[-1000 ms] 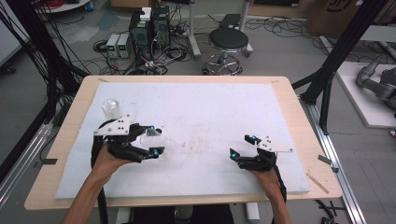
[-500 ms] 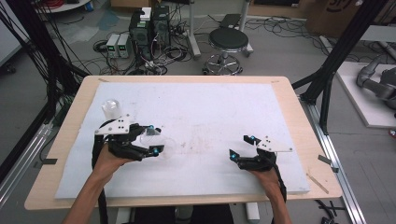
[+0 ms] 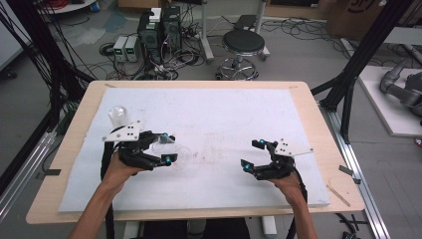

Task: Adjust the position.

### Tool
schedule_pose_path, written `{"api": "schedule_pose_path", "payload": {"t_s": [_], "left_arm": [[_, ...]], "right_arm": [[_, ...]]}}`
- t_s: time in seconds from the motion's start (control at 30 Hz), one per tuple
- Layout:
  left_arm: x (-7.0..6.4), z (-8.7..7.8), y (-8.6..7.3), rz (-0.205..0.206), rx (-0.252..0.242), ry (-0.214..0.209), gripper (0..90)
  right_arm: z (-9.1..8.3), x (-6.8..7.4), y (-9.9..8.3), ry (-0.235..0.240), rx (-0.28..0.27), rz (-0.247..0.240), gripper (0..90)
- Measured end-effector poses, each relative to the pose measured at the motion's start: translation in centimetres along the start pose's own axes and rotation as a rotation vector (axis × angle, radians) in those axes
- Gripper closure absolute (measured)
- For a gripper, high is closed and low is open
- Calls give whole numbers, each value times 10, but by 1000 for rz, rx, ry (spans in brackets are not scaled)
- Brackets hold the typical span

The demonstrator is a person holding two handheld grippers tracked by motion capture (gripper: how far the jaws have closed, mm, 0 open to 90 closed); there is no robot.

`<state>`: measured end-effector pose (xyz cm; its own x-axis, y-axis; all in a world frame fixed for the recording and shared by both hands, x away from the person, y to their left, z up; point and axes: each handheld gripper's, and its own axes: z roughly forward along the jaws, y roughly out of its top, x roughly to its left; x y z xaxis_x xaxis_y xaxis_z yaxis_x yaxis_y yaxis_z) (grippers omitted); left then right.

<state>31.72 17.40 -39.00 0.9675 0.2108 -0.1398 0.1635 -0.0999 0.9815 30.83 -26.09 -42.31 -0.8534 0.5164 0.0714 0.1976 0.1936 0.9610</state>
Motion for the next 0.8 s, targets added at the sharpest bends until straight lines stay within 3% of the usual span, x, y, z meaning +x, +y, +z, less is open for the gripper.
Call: {"api": "schedule_pose_path", "payload": {"t_s": [0.23, 0.47, 0.63, 0.8], "left_arm": [[1, 9, -1, 1, -37, -36, 374], [-4, 21, 2, 9, -25, -40, 378], [-12, 35, 13, 50, -6, -55, 378], [-16, 46, 21, 63, -6, -78, 378]], "right_arm": [[-1, 2, 27, 129, -16, -50, 149], [6, 7, 42, 223, -20, -92, 149], [19, 12, 48, 308, -20, -115, 149], [38, 22, 56, 373, -2, -150, 149]]}}
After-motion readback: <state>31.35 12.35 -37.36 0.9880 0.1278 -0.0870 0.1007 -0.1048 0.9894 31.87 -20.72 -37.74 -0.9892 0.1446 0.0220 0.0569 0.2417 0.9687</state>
